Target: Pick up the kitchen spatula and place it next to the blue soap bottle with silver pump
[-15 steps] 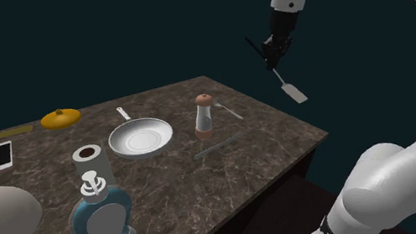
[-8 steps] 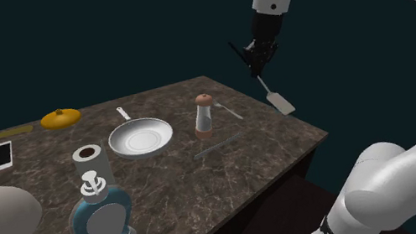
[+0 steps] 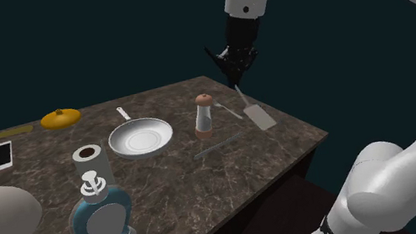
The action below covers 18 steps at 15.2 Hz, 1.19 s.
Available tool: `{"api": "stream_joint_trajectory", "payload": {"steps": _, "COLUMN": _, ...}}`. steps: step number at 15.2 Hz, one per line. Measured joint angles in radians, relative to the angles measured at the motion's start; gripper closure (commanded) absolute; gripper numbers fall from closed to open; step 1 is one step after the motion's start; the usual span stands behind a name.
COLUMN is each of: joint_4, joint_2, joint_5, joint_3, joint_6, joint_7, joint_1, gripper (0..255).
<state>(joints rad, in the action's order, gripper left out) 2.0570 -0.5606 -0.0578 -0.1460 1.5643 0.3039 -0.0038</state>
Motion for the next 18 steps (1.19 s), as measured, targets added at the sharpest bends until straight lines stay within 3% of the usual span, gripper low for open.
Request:
{"api": "stream_joint_trajectory", "payload": {"steps": 11, "joint_4": -0.142, "joint_2": 0.137, "joint_5": -0.057, "joint_3": -0.23, "joint_6": 0.01, "joint_7": 0.281, "joint_1": 0.057, "gripper": 255}}
{"api": "stream_joint_trajectory", "payload": {"steps": 18, "joint_4": -0.074, "joint_2": 0.147, "joint_5": -0.062, "joint_3": -0.255, "joint_6": 0.088, "joint_7": 0.306, "joint_1": 0.064, "gripper": 255}}
